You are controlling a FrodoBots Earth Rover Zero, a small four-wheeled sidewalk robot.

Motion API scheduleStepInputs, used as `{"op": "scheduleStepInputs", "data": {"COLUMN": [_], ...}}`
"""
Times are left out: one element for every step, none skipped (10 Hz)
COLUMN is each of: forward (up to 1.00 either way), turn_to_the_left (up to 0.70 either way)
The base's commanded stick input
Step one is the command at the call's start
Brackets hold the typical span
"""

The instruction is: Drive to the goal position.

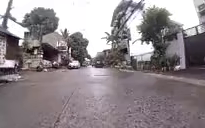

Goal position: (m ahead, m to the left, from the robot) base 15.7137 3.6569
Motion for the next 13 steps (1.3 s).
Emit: {"op": "scheduleStepInputs", "data": {"forward": [1.00, 1.00, 1.00, 1.00, 1.00, 1.00, 1.00, 1.00, 1.00, 1.00, 1.00, 1.00, 1.00], "turn_to_the_left": [0.17, 0.00, 0.00, 0.00, 0.00, 0.00, 0.00, 0.00, -0.07, -0.27, -0.20, 0.00, 0.00]}}
